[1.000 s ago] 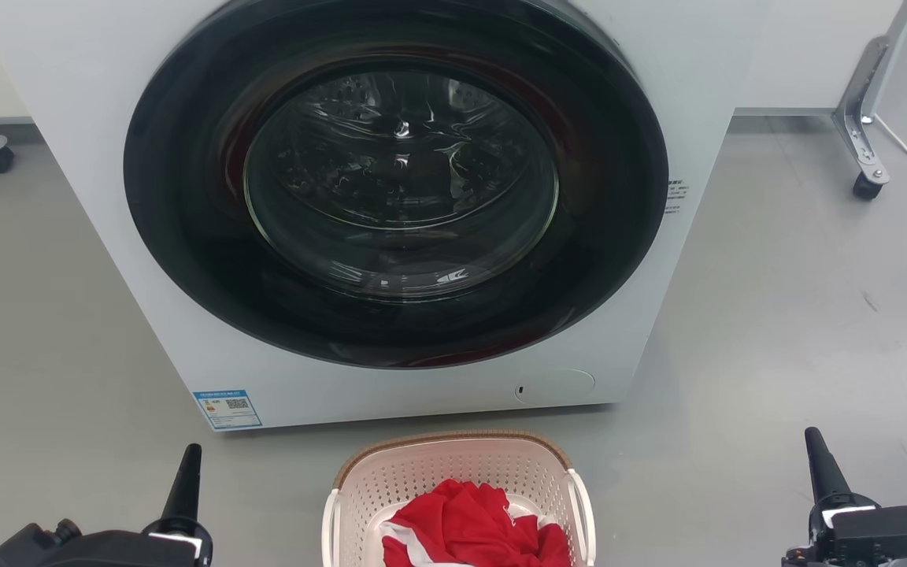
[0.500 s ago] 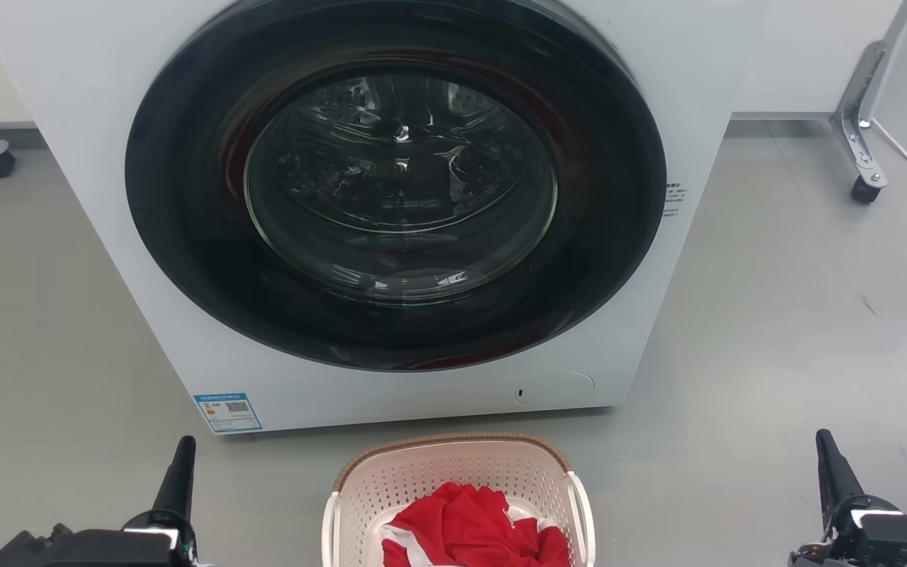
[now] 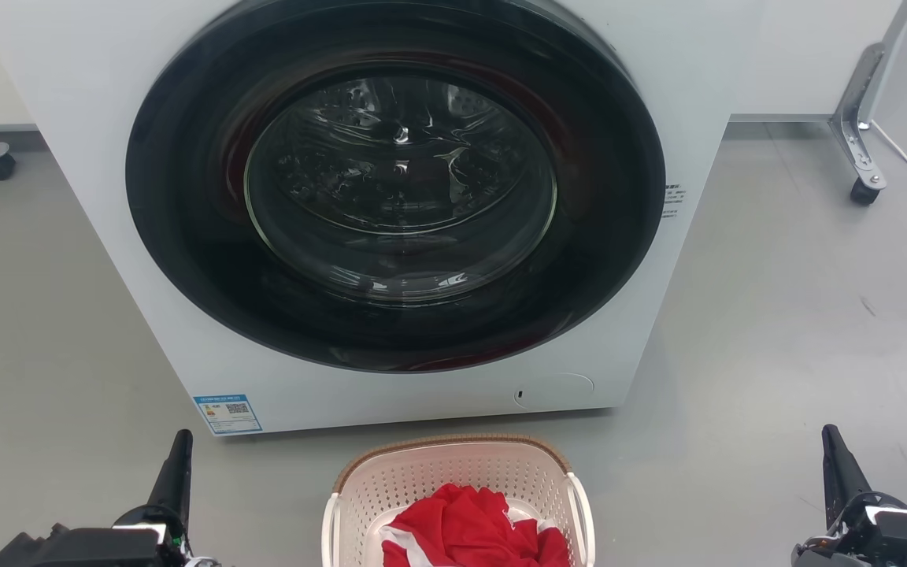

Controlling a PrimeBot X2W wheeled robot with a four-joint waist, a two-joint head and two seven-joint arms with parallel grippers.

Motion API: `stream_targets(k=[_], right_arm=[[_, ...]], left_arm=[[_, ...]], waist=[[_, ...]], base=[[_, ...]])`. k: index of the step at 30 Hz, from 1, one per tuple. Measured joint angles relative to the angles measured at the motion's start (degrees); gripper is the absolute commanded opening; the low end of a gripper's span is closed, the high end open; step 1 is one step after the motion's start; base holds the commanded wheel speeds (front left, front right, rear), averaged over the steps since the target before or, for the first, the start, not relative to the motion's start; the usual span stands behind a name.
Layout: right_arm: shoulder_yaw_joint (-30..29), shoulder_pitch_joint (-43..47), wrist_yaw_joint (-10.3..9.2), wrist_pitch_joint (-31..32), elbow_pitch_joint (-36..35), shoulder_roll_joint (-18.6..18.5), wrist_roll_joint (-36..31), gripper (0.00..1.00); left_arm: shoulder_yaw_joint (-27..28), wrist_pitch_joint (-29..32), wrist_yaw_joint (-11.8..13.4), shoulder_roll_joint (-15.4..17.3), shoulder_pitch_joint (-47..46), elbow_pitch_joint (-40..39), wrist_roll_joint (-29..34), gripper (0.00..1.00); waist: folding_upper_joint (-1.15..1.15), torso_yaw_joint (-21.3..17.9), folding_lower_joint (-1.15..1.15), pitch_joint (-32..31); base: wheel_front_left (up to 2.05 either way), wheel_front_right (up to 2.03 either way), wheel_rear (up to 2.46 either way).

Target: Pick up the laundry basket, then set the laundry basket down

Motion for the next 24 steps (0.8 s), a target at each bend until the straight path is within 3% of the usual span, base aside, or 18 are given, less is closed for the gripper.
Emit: stream_targets(k=[24], right_arm=[[0.00,0.00,0.00,0.00,0.00,0.02,0.08,0.00]], left_arm=[[0.00,0.00,0.00,-0.01,-0.01,0.07,0.00,0.00]], waist=[[0.00,0.00,0.00,0.00]], base=[[0.00,0.00,0.00]])
